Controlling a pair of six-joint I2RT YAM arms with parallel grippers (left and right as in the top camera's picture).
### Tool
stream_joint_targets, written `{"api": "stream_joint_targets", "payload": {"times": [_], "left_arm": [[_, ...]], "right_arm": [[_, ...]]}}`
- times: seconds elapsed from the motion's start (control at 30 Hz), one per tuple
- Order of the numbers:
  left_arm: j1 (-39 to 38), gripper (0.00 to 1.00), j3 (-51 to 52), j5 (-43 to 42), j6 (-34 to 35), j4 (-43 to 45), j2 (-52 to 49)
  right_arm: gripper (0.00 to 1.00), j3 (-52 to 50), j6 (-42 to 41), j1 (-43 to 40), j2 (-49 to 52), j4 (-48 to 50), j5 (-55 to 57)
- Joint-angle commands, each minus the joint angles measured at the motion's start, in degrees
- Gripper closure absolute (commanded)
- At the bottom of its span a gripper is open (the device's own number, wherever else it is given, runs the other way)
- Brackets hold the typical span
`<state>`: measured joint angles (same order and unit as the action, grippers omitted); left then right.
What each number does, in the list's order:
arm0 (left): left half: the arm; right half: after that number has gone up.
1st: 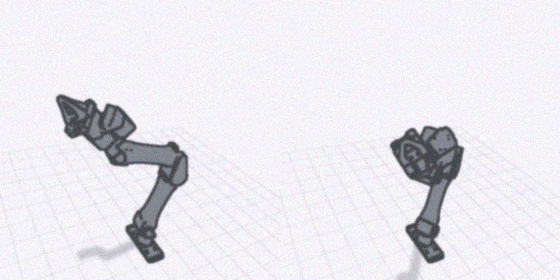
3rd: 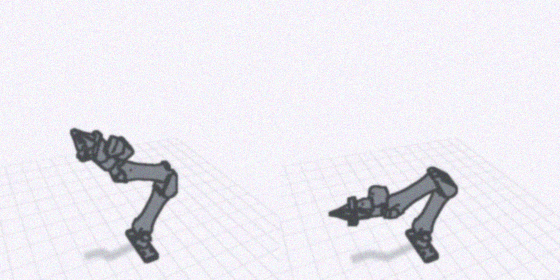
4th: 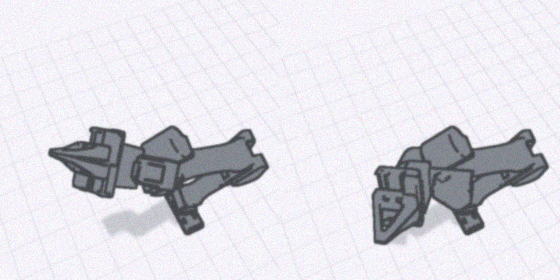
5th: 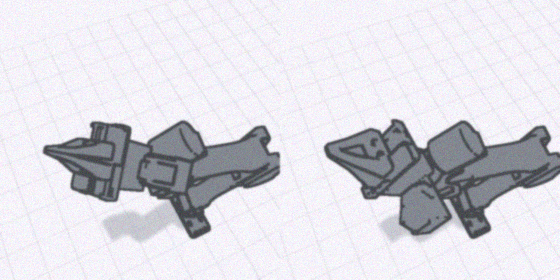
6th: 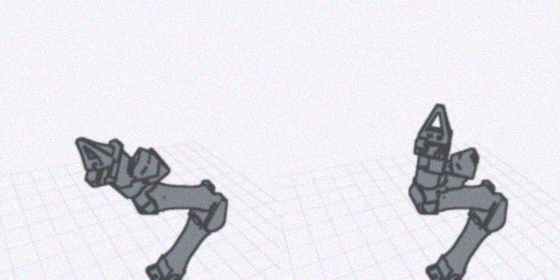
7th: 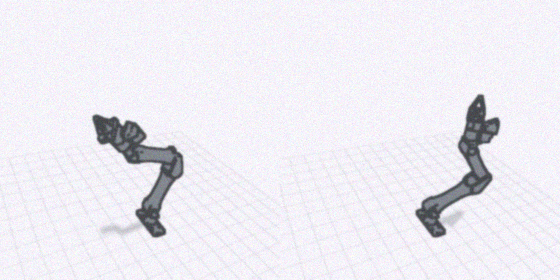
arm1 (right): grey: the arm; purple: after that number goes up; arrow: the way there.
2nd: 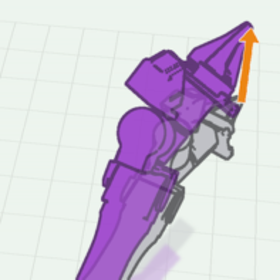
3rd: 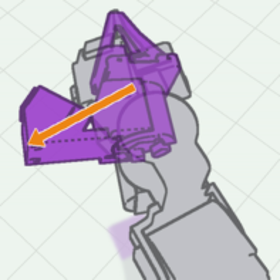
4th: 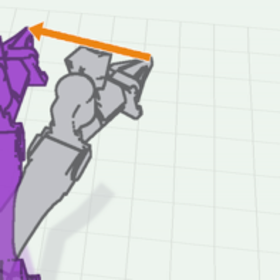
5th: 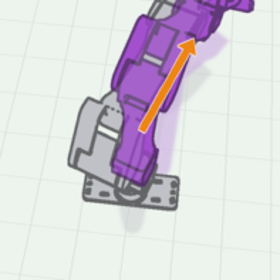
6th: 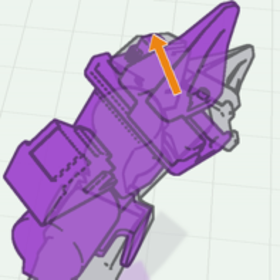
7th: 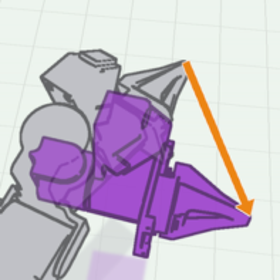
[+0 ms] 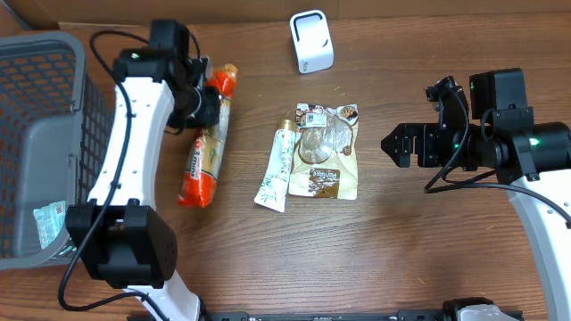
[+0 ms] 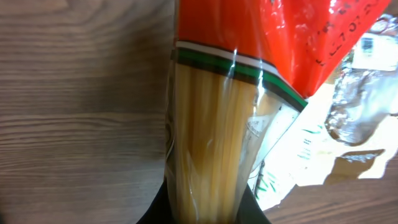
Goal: Scan the item barcode
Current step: 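Lay the red spaghetti pack left of the white tube, then reach the left gripper into the basket and grasp the mint-green packet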
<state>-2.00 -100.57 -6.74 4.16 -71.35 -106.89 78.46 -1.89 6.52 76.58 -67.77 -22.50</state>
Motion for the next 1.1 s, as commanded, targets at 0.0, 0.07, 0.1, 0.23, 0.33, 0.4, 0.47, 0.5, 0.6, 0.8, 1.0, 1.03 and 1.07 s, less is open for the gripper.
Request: {"api": "stream_joint_targets", "payload": {"times": [0.0,0.07,0.1,0.23,0.33,0.4,0.47,0.5,0.6,0.8,1.0,1.03,1.07], "left_arm": [[-2.12,0.96,3.32,-1.36,1.9,2.99,1.25],[-3.54,0.91,5.18,-3.04,1.84,5.95,1.25],[-3.78,0.81,5.22,-3.02,1.79,6.67,1.25],[-3.96,0.33,3.85,-3.23,1.62,7.5,1.42],[-3.48,0.04,0.57,-3.87,1.64,6.6,1.57],[-2.89,0.0,-3.13,-3.82,1.64,5.03,1.73],[-1.9,0.0,-8.09,-3.82,1.64,2.54,1.81],[-1.2,0.0,-10.97,-3.82,1.64,1.05,1.9],[1.46,0.0,-20.17,-3.82,1.64,-3.69,2.03],[9.49,0.01,-38.95,-3.8,1.64,-11.91,2.05],[21.27,0.0,-50.95,-3.78,1.66,-18.4,2.08],[23.78,0.0,-52.02,-3.78,1.81,-19.74,2.08],[26.47,0.0,-52.68,-3.56,2.34,-21.05,2.08]], "right_arm": [[0.0,1.4,0.2,0.33,-0.02,0.09,-0.11],[0.0,1.4,0.24,0.33,-0.02,0.26,-0.11],[0.0,1.4,0.24,0.33,-0.02,0.33,-0.09],[0.0,1.4,0.24,0.33,-0.02,0.37,-0.11],[0.0,1.4,0.22,0.33,-0.02,0.9,-0.11],[0.0,1.4,0.24,0.33,-0.02,1.2,-0.11],[0.0,1.4,0.22,0.33,-0.02,1.4,-0.11],[0.0,1.4,0.24,0.33,-0.02,1.44,-0.11],[0.0,1.4,0.24,0.33,-0.02,1.55,-0.11],[0.0,1.4,0.24,0.33,-0.02,1.44,-0.11],[0.0,1.4,0.24,0.33,-0.02,1.55,-0.11],[0.0,1.4,0.24,0.33,-0.02,1.55,-0.11],[0.0,1.4,0.24,0.33,-0.02,1.55,-0.09]]}}
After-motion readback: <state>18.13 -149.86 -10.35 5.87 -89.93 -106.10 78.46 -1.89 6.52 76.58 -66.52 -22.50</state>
